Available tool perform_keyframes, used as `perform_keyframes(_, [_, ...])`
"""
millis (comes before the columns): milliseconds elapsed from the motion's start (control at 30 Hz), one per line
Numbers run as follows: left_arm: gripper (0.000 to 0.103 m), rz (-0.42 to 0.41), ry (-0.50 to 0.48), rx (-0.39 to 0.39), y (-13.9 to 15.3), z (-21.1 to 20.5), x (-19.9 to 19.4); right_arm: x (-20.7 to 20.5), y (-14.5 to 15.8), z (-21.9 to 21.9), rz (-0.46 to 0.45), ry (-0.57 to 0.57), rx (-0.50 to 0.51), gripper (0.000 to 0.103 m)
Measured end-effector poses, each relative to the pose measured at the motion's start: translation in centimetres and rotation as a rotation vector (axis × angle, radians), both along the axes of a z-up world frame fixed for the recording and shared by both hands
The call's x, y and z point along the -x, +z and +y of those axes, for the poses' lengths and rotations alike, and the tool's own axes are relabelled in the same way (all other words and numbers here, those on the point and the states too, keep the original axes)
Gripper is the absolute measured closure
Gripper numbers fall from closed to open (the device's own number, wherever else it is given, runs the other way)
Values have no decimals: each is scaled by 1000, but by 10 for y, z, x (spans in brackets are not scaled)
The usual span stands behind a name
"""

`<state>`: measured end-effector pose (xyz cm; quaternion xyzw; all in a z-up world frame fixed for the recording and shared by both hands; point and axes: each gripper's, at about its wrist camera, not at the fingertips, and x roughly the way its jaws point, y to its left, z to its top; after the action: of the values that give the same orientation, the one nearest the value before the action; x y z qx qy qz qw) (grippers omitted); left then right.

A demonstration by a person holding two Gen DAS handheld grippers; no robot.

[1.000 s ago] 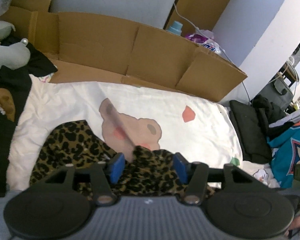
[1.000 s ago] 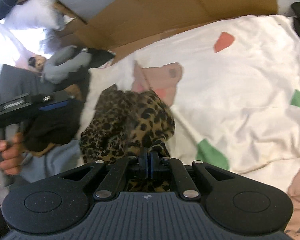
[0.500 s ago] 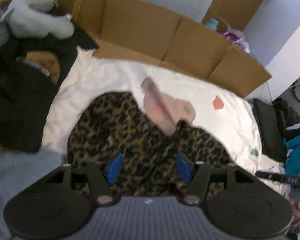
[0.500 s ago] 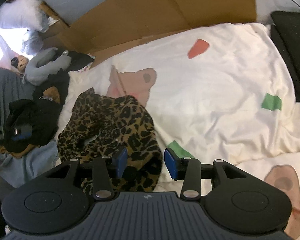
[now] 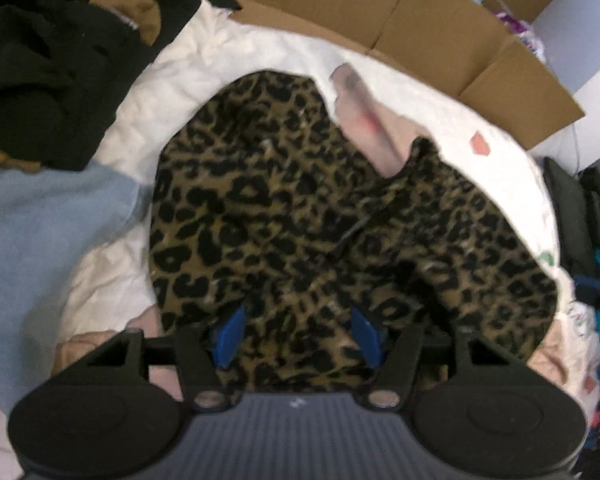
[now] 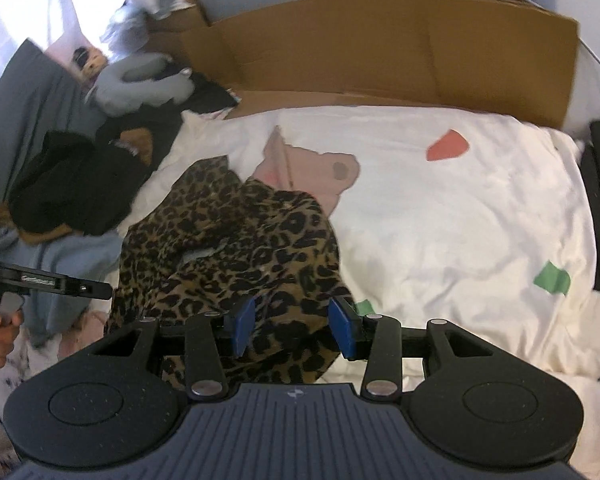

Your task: Fold clothes

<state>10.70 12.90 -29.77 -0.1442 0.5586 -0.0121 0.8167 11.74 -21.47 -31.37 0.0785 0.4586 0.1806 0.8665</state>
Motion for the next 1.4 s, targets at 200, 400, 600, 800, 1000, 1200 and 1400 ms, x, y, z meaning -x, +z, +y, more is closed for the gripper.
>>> perform_keyframes(200, [40,11,-3,-75,-18,7,7,2,16,37,-18,181,-35,54])
perform_keyframes(400, [41,-4,6,-53,-23,12,11,-8,-1,72,35,265,-5,54])
perform_keyframes(600, [41,-22,23,-17,-23,19,18,-26,-12,119,88,329,27,54])
perform_keyframes(800, [41,-39,67,-2,-16,35,32,-45,-30,159,93,341,137,53])
perform_keyframes(1000, [41,-47,103,-10,-16,46,45,-42,-48,174,117,350,291,55])
perform_keyframes(1200, [41,-69,98,-15,-14,49,45,-40,-47,148,124,329,266,102])
perform_keyframes(1400, [41,-86,89,-45,-8,55,37,-31,-29,105,136,272,202,102])
